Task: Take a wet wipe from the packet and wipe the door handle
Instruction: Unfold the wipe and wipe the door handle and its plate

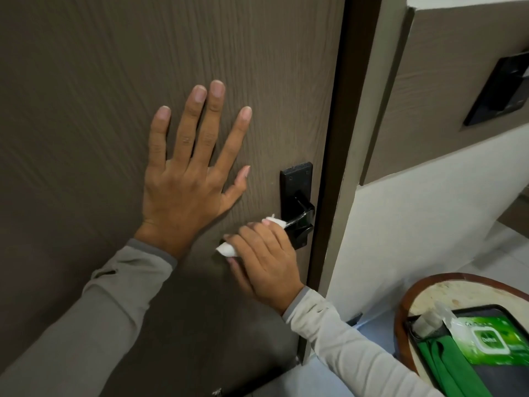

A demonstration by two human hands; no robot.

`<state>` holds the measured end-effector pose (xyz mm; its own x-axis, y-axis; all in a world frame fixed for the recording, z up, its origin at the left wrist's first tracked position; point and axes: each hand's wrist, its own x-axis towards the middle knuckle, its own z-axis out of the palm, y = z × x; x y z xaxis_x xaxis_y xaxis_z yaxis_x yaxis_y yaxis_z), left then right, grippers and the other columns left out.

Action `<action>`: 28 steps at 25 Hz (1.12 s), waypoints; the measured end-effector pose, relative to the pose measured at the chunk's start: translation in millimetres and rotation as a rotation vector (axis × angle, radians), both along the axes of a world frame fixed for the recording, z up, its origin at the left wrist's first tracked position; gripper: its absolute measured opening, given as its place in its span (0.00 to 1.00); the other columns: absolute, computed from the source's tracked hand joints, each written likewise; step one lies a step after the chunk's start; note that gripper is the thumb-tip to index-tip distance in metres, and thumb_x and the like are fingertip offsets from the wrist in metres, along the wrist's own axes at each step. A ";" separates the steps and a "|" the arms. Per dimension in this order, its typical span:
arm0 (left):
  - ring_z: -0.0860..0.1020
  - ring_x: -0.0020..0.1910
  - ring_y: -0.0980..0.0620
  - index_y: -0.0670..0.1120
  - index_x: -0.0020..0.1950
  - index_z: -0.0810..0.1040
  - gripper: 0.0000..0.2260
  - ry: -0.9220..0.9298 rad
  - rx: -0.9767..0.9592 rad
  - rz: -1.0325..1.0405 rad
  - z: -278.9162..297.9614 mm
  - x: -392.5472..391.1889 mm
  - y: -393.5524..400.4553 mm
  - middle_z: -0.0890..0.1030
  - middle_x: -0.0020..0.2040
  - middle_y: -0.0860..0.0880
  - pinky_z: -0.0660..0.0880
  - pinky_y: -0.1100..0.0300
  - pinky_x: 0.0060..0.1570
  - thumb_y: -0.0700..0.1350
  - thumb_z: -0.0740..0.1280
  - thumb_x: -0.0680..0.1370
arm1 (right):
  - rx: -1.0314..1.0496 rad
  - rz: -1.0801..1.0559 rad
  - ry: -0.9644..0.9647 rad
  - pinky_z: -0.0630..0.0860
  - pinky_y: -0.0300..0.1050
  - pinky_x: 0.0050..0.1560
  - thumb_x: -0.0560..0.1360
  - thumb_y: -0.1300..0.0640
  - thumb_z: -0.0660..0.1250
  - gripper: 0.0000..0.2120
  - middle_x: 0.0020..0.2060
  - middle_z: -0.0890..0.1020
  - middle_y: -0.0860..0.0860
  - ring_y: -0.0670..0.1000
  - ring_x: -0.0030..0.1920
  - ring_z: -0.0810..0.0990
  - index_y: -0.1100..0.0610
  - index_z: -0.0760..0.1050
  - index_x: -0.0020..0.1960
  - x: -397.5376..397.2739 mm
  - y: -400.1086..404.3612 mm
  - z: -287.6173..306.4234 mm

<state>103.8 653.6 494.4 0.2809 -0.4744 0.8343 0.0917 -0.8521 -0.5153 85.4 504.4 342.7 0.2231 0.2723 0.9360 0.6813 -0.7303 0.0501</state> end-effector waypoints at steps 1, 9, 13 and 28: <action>0.59 0.81 0.40 0.48 0.86 0.59 0.31 0.001 -0.006 -0.004 0.4 0.1 0.3 0.64 0.82 0.37 0.55 0.37 0.77 0.61 0.57 0.87 | -0.040 0.038 -0.059 0.71 0.50 0.74 0.79 0.56 0.73 0.17 0.62 0.83 0.55 0.55 0.62 0.82 0.59 0.80 0.66 2.7 -2.1 3.4; 0.59 0.81 0.39 0.48 0.86 0.59 0.32 0.012 -0.013 -0.008 2.4 2.0 -0.3 0.55 0.82 0.39 0.55 0.37 0.78 0.61 0.59 0.86 | -0.231 -0.080 -0.030 0.60 0.51 0.83 0.86 0.60 0.64 0.22 0.77 0.71 0.61 0.56 0.82 0.64 0.63 0.63 0.77 16.0 -98.2 -2.4; 0.56 0.83 0.40 0.48 0.86 0.59 0.32 0.029 -0.008 0.002 2.1 -2.1 -4.0 0.56 0.83 0.39 0.51 0.39 0.80 0.60 0.60 0.86 | 0.542 -0.027 0.429 0.61 0.46 0.83 0.84 0.68 0.60 0.22 0.77 0.66 0.61 0.52 0.83 0.60 0.66 0.61 0.77 -33.9 -31.5 -7.0; 0.88 0.51 0.44 0.44 0.60 0.84 0.20 1.302 -1.963 -0.797 -76.2 -112.0 -258.6 0.89 0.50 0.48 0.87 0.52 0.46 0.54 0.77 0.73 | 1.345 0.651 1.301 0.81 0.55 0.58 0.84 0.61 0.64 0.14 0.60 0.82 0.72 0.62 0.56 0.83 0.68 0.78 0.64 -106.1 -257.4 81.4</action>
